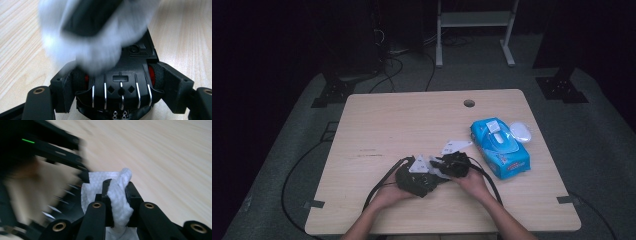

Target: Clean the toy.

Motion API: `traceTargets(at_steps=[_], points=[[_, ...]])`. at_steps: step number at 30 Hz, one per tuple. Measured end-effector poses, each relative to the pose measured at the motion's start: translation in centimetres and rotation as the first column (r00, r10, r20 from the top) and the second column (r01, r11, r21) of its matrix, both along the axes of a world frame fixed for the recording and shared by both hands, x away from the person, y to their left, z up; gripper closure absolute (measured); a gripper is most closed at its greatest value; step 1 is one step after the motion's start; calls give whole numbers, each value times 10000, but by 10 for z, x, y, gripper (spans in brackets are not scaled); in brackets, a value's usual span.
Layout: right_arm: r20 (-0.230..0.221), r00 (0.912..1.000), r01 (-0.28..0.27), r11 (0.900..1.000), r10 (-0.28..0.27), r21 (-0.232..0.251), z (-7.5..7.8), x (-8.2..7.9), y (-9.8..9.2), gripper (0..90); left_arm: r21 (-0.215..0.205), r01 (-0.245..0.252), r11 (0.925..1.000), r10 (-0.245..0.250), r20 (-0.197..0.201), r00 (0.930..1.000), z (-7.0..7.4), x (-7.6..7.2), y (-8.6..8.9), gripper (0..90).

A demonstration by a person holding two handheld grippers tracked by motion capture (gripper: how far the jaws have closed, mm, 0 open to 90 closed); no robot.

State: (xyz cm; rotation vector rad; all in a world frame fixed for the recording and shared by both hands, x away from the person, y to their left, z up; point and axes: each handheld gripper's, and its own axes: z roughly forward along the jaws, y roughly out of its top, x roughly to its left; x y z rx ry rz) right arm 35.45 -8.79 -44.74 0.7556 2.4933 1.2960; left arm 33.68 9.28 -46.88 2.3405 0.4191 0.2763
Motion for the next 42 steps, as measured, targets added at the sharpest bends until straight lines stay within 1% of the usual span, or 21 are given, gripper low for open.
traceTargets(at_steps=[1, 3, 5, 8, 10, 12, 14, 15, 16, 18, 20, 22, 25, 27, 30, 32, 35, 37, 39, 40, 42], points=[[147, 9998, -151, 9997, 153, -171, 0, -2, 6, 804, 32, -6, 10000, 6, -49, 10000, -1, 0, 0, 247], [331, 9994, -117, 9988, 133, -483, 1, -3, 6, 804, -26, 1, 10000, -1, -88, 10000, 0, 1, 1, 247], [448, 9986, 327, 9968, -295, -724, -1, 3, -7, 805, -155, -32, 9999, 30, -149, 9999, 0, 2, 2, 248], [104, 9980, 630, 9959, -625, -651, -1, 5, -19, 805, -220, -53, 9997, 50, -117, 9999, 0, 1, 2, 247], [17, 9993, 379, 9979, -378, -527, 0, 0, -15, 805, -235, -34, 9997, 30, -145, 9999, 1, 3, 2, 248], [-65, 9999, -155, 9997, 153, -169, 0, -7, -4, 805, -171, -72, 9998, 69, -180, 9998, 1, 2, 1, 247], [-222, 9972, -708, 9975, 710, 86, 0, -14, 9, 805, -42, -61, 10000, 61, -160, 9999, 0, 2, 2, 247], [-147, 9946, -1030, 9947, 1031, 20, -1, -17, 16, 805, -14, -59, 10000, 59, -149, 9999, -1, 1, 2, 247], [12, 9941, -1084, 9939, 1084, -204, 0, -19, 18, 805, 35, -37, 10000, 38, -144, 9999, -1, 1, 2, 247], [235, 9963, -817, 9953, 830, -523, 0, -17, 14, 805, -78, -64, 9999, 62, -182, 9998, -1, 2, 2, 248], [297, 9994, -163, 9984, 180, -539, -1, -7, 0, 805, -120, -87, 9999, 85, -134, 9999, 0, 1, 2, 248], [482, 9969, 660, 9945, -622, -819, -2, 3, -19, 805, -140, -62, 9999, 60, -156, 9999, 0, 2, 4, 248], [187, 9910, 1337, 9879, -1326, -790, -5, 12, -42, 805, -210, -31, 9998, 27, -154, 9999, 2, 3, 4, 249], [-57, 9894, 1443, 9877, -1449, -595, -6, 12, -45, 805, -173, -36, 9998, 34, -119, 9999, 2, 3, 3, 248], [42, 9959, 908, 9952, -907, -375, -3, 9, -28, 805, -156, -78, 9998, 76, -120, 9999, 1, 3, 3, 249], [255, 9988, 417, 9985, -407, -362, -1, 5, -11, 805, -122, -69, 9999, 69, -68, 10000, 1, 3, 2, 248], [660, 9976, 272, 9973, -228, -677, -1, 2, 2, 805, -98, -126, 9999, 125, -144, 9998, -1, 3, 3, 249], [666, 9970, 445, 9955, -389, -838, -1, 5, -7, 805, -136, -79, 9999, 77, -139, 9999, 0, 3, 5, 249], [678, 9950, 800, 9911, -731, -1063, -3, 8, -23, 805, -217, -77, 9997, 73, -182, 9998, 1, 4, 6, 249], [475, 9946, 966, 9896, -920, -1065, -3, 8, -32, 805, -193, -72, 9998, 69, -201, 9998, 2, 4, 7, 250], [334, 9923, 1224, 9877, -1197, -977, -5, 9, -47, 805, -138, -75, 9999, 73, -185, 9998, 1, 4, 7, 249]])
